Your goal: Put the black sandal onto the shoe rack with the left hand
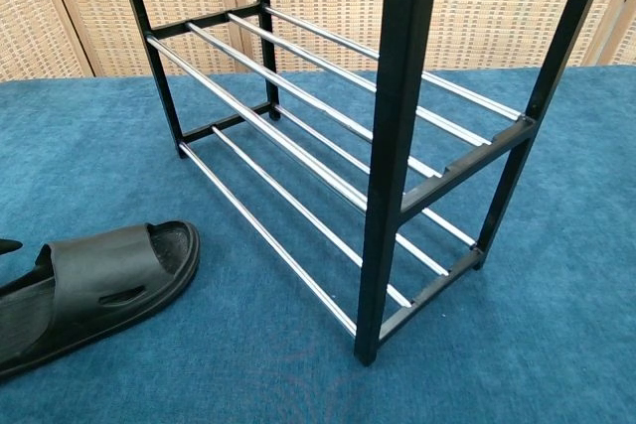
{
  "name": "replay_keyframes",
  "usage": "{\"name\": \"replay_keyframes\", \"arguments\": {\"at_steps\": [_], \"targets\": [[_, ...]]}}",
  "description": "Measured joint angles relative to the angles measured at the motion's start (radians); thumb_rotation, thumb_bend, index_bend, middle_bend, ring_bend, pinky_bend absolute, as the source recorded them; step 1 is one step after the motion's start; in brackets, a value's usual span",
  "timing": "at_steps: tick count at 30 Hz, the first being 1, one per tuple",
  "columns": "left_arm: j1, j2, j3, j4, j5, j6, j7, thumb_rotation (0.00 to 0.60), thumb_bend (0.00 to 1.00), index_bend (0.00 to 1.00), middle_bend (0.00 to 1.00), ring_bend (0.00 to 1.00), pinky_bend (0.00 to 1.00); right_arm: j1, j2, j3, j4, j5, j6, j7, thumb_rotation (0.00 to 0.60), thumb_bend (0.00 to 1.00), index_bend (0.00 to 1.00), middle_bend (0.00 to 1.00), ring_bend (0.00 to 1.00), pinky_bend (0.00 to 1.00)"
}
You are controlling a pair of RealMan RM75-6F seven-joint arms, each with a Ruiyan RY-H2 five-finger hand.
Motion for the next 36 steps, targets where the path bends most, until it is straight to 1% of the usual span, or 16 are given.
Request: {"name": "replay_keyframes", "arguments": {"at_steps": [4,10,12,18,21,22,23,24,25,27,30,32,36], "targets": [[0.002,-0.025,-0.015,0.004,-0.031,-0.002,0.008,0.600,0.04,0.00,0.00,0.00,0.00,0.001,-0.001,-0.001,0.000,0.000,-0.002,-0.003,0.600,0.00,0.00,0.00,0.00,0.00],[0.001,-0.056,-0.030,0.016,-0.031,0.005,0.007,0.600,0.04,0.00,0.00,0.00,0.00,0.003,-0.001,-0.002,-0.001,-0.002,-0.006,-0.004,0.600,0.00,0.00,0.00,0.00,0.00],[0.000,-0.070,-0.040,0.019,-0.038,0.009,0.009,0.600,0.04,0.00,0.00,0.00,0.03,0.003,-0.001,-0.003,-0.001,-0.002,-0.008,-0.003,0.600,0.00,0.00,0.00,0.00,0.00],[-0.011,-0.112,-0.063,0.030,-0.070,0.008,0.041,0.600,0.04,0.00,0.02,0.02,0.26,0.006,0.002,-0.004,-0.001,0.000,-0.014,0.003,0.600,0.00,0.00,0.00,0.00,0.00],[-0.013,-0.128,-0.066,0.034,-0.080,0.010,0.061,0.600,0.04,0.00,0.09,0.10,0.37,0.007,0.003,-0.004,-0.001,0.001,-0.016,0.006,0.600,0.00,0.00,0.00,0.00,0.00],[-0.013,-0.131,-0.067,0.035,-0.087,0.010,0.068,0.600,0.04,0.02,0.14,0.15,0.41,0.007,0.003,-0.004,0.000,0.001,-0.016,0.008,0.600,0.00,0.00,0.00,0.00,0.00],[-0.014,-0.134,-0.068,0.036,-0.093,0.009,0.072,0.600,0.04,0.07,0.21,0.20,0.46,0.007,0.004,-0.004,0.000,0.001,-0.017,0.009,0.600,0.00,0.00,0.00,0.00,0.00],[-0.014,-0.137,-0.070,0.037,-0.098,0.009,0.075,0.600,0.05,0.13,0.27,0.26,0.50,0.007,0.004,-0.004,0.000,0.001,-0.017,0.011,0.600,0.00,0.00,0.00,0.00,0.00],[-0.015,-0.139,-0.072,0.038,-0.104,0.008,0.076,0.600,0.06,0.19,0.32,0.30,0.53,0.007,0.005,-0.004,0.000,0.001,-0.017,0.013,0.600,0.00,0.00,0.00,0.00,0.00],[-0.015,-0.142,-0.077,0.039,-0.106,0.011,0.076,0.600,0.13,0.30,0.41,0.38,0.58,0.007,0.005,-0.005,0.000,0.000,-0.018,0.015,0.600,0.00,0.00,0.00,0.00,0.00],[-0.012,-0.150,-0.081,0.045,-0.099,0.027,0.068,0.600,0.23,0.35,0.44,0.41,0.60,0.007,0.006,-0.006,0.000,-0.003,-0.017,0.016,0.600,0.00,0.00,0.00,0.00,0.00],[-0.008,-0.155,-0.084,0.051,-0.088,0.040,0.056,0.600,0.25,0.36,0.44,0.41,0.60,0.007,0.007,-0.007,-0.001,-0.003,-0.018,0.018,0.600,0.00,0.00,0.00,0.00,0.00],[-0.001,-0.160,-0.085,0.061,-0.057,0.060,0.023,0.600,0.25,0.36,0.44,0.41,0.60,0.008,0.007,-0.007,-0.001,-0.002,-0.019,0.017,0.600,0.00,0.00,0.00,0.00,0.00]]}}
